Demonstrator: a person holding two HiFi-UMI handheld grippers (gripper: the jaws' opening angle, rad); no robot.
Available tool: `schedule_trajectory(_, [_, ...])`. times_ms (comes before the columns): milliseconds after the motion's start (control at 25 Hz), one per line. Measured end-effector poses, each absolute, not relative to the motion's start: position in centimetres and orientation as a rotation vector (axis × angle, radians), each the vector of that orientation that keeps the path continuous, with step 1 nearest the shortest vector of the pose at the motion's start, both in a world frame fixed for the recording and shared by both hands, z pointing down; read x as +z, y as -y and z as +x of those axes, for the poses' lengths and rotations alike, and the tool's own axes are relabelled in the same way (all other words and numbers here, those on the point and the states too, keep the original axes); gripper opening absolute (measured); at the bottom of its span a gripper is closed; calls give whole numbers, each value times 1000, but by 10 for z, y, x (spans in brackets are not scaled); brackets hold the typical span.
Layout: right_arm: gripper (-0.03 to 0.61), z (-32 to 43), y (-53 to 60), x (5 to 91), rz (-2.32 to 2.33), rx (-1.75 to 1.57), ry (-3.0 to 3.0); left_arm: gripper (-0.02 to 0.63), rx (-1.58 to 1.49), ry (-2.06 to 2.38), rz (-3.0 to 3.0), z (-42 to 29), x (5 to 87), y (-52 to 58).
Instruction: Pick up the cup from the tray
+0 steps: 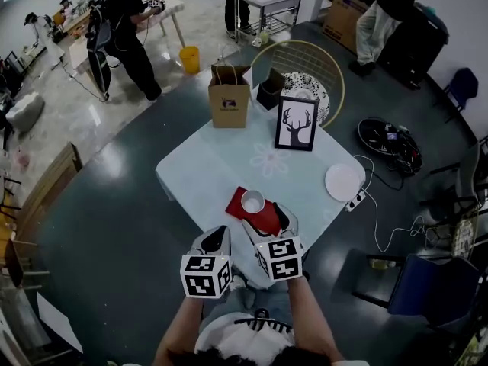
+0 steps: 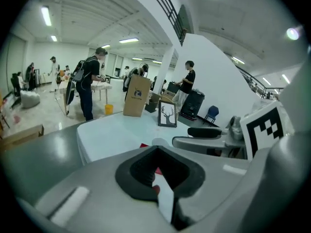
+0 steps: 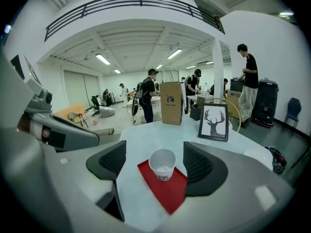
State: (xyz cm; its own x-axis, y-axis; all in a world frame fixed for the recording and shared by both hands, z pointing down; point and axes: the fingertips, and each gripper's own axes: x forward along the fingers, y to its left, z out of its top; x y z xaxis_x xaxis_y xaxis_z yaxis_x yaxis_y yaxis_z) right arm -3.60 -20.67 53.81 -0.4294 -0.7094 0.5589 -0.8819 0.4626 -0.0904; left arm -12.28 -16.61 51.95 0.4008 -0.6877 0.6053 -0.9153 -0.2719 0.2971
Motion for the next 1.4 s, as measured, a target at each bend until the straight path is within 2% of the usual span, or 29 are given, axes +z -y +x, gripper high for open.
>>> schedule_trajectory(240, [385, -44, 223, 588, 1267, 651, 2209, 0, 544, 1403, 1945, -131, 551, 179])
schedule_trajectory(560, [399, -42, 240, 635, 1187, 587, 2087, 0, 552, 1405, 1898, -136, 569, 190])
schedule_trajectory(1000, [400, -63, 253, 656, 1133, 632, 2106, 0, 507, 1384, 1896, -129, 578, 194])
schedule_trajectory(1080, [377, -64, 252, 656, 1129, 631, 2103, 0, 486, 1373, 1913, -127, 574, 194])
schedule_trajectory(1400, [371, -41, 247, 640, 1159, 625, 2091, 0, 466, 1371, 1930, -122, 572, 196])
